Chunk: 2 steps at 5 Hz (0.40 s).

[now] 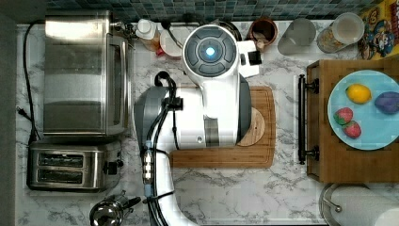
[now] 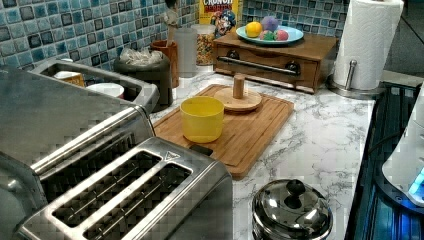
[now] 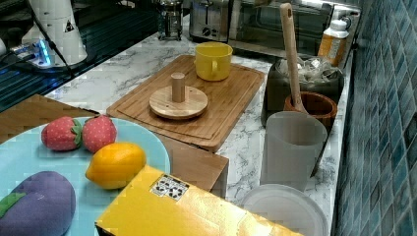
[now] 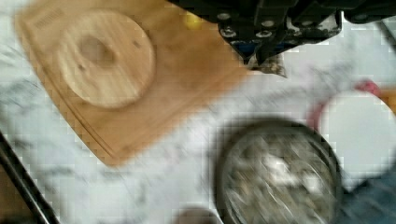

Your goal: Get a tea bag.

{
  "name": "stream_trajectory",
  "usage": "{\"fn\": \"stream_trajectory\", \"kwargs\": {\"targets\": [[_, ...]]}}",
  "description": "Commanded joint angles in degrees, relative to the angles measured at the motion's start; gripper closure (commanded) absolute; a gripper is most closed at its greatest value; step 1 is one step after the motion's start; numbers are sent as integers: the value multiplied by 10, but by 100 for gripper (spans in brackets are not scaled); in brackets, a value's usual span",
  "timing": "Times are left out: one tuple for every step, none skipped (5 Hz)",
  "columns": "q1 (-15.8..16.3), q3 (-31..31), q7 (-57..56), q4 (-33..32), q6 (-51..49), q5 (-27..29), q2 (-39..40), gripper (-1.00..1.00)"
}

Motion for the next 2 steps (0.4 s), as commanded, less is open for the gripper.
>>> {"fn": "stream_trajectory", "kwargs": {"targets": [[8, 3, -18, -75, 17, 26, -53, 100], [10, 5, -26, -80, 23, 31, -59, 100]]}}
